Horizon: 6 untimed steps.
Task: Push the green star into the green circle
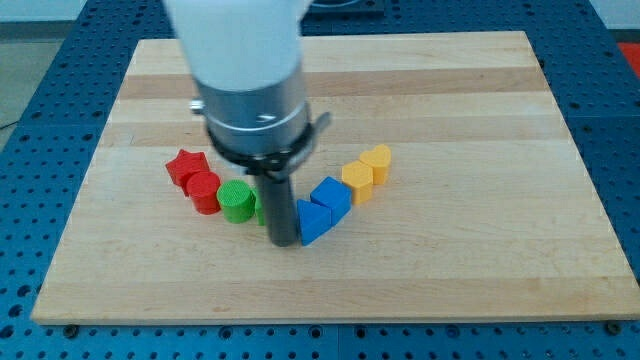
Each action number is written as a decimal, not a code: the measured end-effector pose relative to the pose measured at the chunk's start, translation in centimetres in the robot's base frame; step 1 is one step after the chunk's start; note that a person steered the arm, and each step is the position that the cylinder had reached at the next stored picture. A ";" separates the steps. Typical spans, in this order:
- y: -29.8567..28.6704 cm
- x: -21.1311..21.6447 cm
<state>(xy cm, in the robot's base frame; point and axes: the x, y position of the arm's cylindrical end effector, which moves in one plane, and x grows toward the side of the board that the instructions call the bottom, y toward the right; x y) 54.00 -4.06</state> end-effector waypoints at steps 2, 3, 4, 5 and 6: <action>3.0 -2.0; 1.3 -3.3; -1.8 -3.3; -3.3 -2.7; -1.9 -3.5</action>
